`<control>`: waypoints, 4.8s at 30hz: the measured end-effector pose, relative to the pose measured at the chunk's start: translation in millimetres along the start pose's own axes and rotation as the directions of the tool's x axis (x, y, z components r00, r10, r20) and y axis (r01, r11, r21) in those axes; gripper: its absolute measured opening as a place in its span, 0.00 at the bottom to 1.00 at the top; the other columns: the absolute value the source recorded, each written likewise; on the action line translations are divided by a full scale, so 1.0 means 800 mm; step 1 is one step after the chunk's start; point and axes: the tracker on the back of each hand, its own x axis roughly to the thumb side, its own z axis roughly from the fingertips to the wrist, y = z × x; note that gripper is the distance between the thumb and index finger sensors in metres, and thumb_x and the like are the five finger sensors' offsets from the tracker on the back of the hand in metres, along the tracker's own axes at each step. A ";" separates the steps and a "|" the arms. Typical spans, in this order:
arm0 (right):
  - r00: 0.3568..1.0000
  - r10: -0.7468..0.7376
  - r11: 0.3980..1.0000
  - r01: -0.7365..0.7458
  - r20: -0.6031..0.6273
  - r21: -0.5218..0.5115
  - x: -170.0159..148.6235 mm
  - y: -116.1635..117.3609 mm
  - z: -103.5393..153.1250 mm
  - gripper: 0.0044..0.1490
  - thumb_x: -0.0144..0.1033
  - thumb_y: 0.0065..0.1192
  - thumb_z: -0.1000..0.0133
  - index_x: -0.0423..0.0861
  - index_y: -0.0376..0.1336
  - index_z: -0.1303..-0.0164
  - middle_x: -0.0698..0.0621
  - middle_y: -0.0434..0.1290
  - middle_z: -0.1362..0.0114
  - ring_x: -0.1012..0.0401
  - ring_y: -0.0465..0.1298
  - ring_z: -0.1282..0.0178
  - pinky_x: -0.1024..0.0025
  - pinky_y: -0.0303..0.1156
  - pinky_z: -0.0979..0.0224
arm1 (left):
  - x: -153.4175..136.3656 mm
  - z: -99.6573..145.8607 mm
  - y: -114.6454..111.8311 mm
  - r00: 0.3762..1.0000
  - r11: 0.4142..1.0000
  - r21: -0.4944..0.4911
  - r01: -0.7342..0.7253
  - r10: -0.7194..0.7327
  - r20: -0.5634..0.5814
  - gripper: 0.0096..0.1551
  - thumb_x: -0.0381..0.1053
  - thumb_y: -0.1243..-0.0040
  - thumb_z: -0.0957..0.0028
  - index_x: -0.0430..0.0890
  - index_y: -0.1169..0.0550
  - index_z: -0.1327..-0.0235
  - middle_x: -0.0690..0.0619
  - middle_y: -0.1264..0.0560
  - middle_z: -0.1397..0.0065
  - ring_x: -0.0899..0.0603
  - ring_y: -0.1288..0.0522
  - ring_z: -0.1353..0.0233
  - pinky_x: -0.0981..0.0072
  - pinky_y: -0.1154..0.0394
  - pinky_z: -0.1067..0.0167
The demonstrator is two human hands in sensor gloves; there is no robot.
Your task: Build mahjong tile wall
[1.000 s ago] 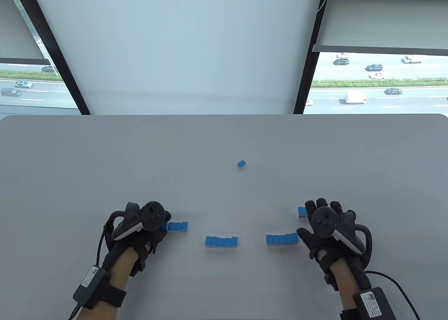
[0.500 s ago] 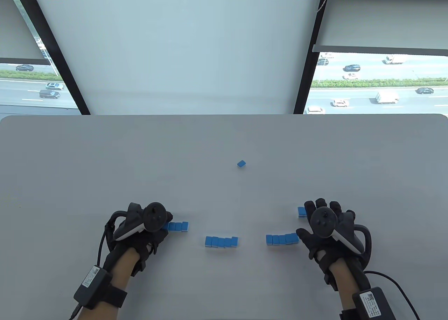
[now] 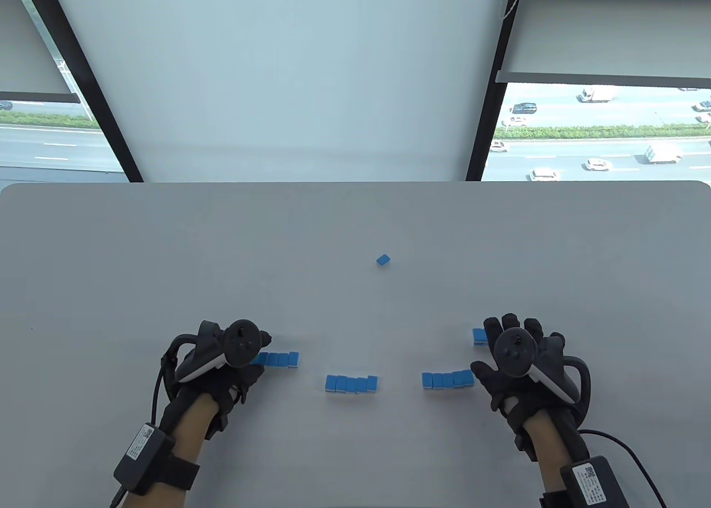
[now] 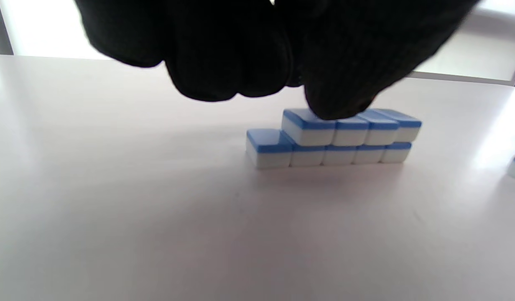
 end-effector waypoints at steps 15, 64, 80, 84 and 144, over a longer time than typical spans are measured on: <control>1.000 -0.011 1.000 0.011 -0.004 -0.026 -0.004 -0.004 0.003 0.53 0.67 0.54 0.48 0.60 0.37 0.19 0.53 0.36 0.13 0.43 0.36 0.17 0.35 0.30 0.26 | 0.112 -0.124 0.091 0.990 0.996 0.087 0.028 -0.040 0.134 0.36 0.61 0.32 0.55 0.55 0.24 0.31 0.53 0.23 0.30 0.41 0.22 0.35 0.39 0.28 0.34; 1.000 -0.017 1.000 0.018 0.006 -0.019 -0.005 -0.003 0.002 0.53 0.67 0.53 0.48 0.60 0.37 0.19 0.53 0.36 0.13 0.43 0.36 0.17 0.35 0.30 0.26 | 0.090 -0.137 0.112 0.973 0.973 0.088 0.215 -0.221 0.067 0.34 0.55 0.29 0.57 0.52 0.26 0.34 0.55 0.22 0.37 0.45 0.18 0.42 0.44 0.23 0.39; 1.000 -0.018 1.000 0.018 0.012 -0.011 -0.003 -0.002 0.002 0.52 0.67 0.53 0.48 0.60 0.37 0.19 0.53 0.36 0.13 0.43 0.35 0.17 0.35 0.30 0.26 | -0.037 0.007 0.063 0.997 0.976 0.213 -0.047 0.057 -0.042 0.34 0.54 0.28 0.56 0.54 0.26 0.34 0.56 0.21 0.36 0.44 0.18 0.40 0.43 0.24 0.37; 1.000 -0.018 1.000 0.019 0.012 -0.010 -0.003 -0.002 0.002 0.52 0.67 0.53 0.48 0.60 0.37 0.19 0.53 0.36 0.13 0.43 0.35 0.17 0.35 0.30 0.26 | -0.044 0.009 0.033 0.993 0.982 0.166 -0.094 0.104 -0.051 0.34 0.54 0.28 0.56 0.52 0.26 0.34 0.55 0.22 0.36 0.43 0.18 0.40 0.42 0.24 0.38; 1.000 -0.027 1.000 0.027 -0.007 -0.010 -0.007 -0.001 0.001 0.52 0.67 0.53 0.48 0.60 0.38 0.19 0.53 0.37 0.13 0.43 0.36 0.17 0.35 0.30 0.26 | -0.022 0.009 0.033 0.972 0.978 0.101 -0.185 0.197 -0.130 0.48 0.72 0.43 0.54 0.60 0.41 0.19 0.51 0.44 0.14 0.32 0.47 0.16 0.26 0.48 0.28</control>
